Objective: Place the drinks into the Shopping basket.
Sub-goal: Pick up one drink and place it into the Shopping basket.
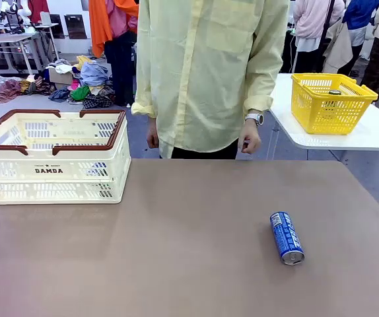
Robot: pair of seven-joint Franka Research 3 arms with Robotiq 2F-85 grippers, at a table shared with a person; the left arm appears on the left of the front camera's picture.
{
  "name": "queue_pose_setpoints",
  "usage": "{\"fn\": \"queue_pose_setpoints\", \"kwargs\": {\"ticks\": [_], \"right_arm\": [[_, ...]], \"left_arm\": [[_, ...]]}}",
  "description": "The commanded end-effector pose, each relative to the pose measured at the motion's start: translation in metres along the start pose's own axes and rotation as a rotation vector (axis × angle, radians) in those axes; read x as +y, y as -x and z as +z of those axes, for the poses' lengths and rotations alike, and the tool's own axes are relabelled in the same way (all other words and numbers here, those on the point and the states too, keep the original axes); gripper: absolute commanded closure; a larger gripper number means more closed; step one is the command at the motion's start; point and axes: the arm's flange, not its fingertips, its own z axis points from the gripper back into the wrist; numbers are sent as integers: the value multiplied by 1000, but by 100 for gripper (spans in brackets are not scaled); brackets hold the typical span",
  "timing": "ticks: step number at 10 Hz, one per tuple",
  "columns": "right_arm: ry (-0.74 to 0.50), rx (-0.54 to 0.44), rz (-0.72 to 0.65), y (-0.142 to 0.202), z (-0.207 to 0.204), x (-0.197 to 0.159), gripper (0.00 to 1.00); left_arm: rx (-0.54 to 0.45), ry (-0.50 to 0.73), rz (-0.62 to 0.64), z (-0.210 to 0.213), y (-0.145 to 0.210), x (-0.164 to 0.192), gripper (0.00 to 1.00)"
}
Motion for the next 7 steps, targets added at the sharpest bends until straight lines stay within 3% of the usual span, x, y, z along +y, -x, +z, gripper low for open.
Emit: {"fn": "queue_pose_setpoints", "kwargs": {"ticks": [1,3,7], "right_arm": [[61,5,-18,5,-8,11,0],[162,16,-62,7,-48,32,0],[584,69,-89,3,-221,97,0]], "left_arm": [[-6,-4,5,-2,2,-3,0],[-6,-4,5,-2,2,-3,0],[-6,-4,5,-2,2,-3,0]]}}
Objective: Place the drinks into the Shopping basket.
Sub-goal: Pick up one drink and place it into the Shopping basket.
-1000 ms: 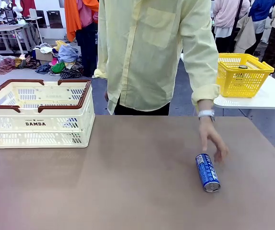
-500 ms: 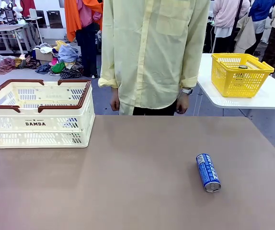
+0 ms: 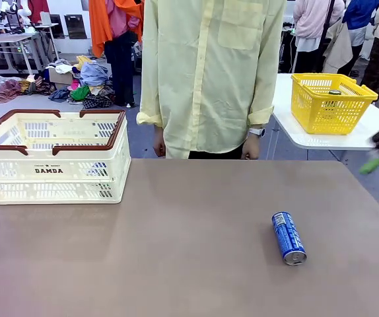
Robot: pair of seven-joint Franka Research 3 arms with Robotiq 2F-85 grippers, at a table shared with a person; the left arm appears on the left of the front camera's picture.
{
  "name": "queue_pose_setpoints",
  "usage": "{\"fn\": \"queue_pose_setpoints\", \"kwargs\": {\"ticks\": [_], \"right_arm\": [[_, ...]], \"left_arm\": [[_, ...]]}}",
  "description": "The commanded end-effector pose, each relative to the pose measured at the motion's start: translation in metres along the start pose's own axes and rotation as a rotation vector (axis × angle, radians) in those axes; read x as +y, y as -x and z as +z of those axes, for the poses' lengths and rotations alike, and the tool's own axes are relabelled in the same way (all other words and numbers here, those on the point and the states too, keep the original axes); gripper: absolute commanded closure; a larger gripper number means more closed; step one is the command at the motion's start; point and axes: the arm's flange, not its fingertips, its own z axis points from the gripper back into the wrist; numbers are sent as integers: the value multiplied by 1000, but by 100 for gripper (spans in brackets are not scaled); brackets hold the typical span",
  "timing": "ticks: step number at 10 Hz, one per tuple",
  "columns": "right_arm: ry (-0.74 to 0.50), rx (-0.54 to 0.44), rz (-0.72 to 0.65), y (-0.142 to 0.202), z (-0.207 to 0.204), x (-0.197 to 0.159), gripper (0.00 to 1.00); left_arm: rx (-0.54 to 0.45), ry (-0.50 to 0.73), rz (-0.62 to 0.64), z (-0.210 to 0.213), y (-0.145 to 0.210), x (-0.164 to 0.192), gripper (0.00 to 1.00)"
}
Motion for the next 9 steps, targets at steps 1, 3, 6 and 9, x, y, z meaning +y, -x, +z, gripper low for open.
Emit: {"fn": "queue_pose_setpoints", "kwargs": {"ticks": [1,3,6,9], "right_arm": [[180,-20,13,-10,-53,45,0],[259,-69,22,-14,-71,63,0],[245,-82,51,-7,-73,69,0],[259,-148,-13,-44,-100,72,0]], "left_arm": [[-7,-4,5,-1,2,-2,0],[-7,-4,5,-1,2,-2,0],[-7,-4,5,-1,2,-2,0],[-7,-4,5,-1,2,-2,0]]}}
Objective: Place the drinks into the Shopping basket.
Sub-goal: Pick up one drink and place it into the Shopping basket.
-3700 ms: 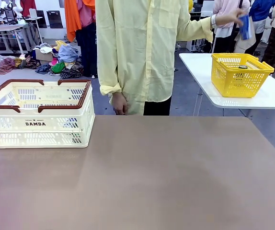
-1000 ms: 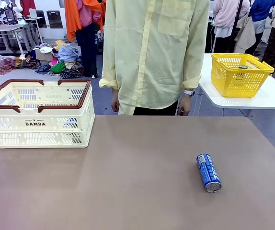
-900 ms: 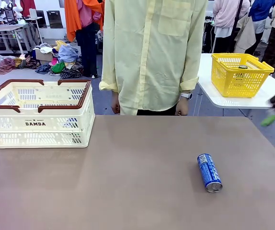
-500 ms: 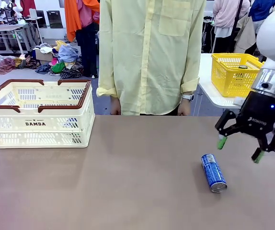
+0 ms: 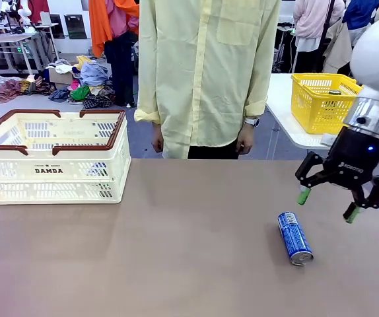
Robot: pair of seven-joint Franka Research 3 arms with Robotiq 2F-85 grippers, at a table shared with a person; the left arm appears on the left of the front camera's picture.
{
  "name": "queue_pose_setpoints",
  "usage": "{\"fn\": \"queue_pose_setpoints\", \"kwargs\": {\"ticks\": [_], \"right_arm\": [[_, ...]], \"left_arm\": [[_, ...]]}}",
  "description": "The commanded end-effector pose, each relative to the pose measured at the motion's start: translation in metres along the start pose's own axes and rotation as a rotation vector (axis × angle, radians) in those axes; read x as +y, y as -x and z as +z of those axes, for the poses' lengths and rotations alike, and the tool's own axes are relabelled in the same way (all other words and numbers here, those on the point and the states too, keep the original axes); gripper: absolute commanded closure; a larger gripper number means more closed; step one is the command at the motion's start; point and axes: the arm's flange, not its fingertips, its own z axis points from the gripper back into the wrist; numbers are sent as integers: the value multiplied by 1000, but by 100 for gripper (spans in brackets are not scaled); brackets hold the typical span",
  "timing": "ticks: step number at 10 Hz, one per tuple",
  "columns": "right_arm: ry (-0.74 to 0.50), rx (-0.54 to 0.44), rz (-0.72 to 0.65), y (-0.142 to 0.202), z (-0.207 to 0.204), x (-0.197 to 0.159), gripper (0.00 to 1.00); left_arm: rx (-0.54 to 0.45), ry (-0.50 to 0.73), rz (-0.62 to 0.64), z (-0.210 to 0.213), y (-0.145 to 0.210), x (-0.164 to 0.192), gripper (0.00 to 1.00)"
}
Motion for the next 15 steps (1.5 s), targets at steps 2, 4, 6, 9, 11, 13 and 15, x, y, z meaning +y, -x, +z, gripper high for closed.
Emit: {"fn": "queue_pose_setpoints", "kwargs": {"ticks": [2,4,6,9,11,13,15], "right_arm": [[37,-99,-106,-40,-47,10,0],[80,-82,-152,-68,-93,10,0],[132,-102,-209,-92,-136,7,0],[133,-178,-177,-103,-160,5,0],[121,-169,-168,-103,-160,5,0],[135,-159,-153,-105,-160,6,0],[130,-167,-103,-104,-156,5,0]], "left_arm": [[-6,-3,4,-1,2,-3,0],[-6,-3,4,-1,2,-3,0],[-6,-3,4,-1,2,-3,0],[-6,-3,4,-1,2,-3,0],[-6,-3,4,-1,2,-3,0],[-6,-3,4,-1,2,-3,0],[-6,-3,4,-1,2,-3,0]]}}
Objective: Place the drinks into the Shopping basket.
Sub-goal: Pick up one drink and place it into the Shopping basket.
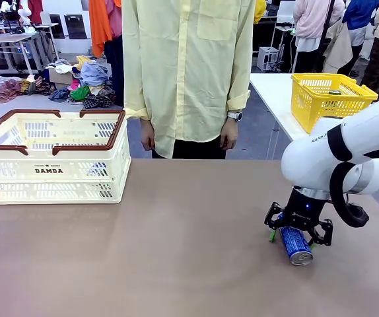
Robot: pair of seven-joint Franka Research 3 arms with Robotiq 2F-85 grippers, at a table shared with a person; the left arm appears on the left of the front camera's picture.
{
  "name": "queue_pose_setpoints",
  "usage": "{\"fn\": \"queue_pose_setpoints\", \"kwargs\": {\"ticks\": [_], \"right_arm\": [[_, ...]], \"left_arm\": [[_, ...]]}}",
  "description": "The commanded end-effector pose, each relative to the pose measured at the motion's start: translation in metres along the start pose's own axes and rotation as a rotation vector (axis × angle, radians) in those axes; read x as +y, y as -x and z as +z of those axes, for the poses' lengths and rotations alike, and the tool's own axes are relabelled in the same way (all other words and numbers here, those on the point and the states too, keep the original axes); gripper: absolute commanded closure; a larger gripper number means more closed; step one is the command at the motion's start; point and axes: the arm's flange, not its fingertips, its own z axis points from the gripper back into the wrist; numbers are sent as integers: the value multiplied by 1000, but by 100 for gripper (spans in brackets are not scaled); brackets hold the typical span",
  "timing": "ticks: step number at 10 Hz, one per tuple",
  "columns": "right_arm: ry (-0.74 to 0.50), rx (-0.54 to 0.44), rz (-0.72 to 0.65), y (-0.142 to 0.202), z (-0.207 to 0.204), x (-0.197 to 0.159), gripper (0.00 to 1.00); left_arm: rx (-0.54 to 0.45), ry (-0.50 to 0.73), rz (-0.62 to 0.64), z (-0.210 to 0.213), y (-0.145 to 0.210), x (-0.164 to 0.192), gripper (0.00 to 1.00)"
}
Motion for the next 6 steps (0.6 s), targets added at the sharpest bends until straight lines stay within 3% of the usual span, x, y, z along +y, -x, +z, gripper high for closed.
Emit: {"fn": "queue_pose_setpoints", "kwargs": {"ticks": [1,2,3,6], "right_arm": [[0,-9,57,-3,1,2,34],[0,-2,80,-2,1,1,90],[-3,-2,92,-2,0,1,100],[32,7,131,-1,-1,5,100]], "left_arm": [[-6,-3,4,-1,2,-3,0],[-6,-3,4,-1,2,-3,0],[-6,-3,4,-1,2,-3,0],[-6,-3,4,-1,2,-3,0]]}}
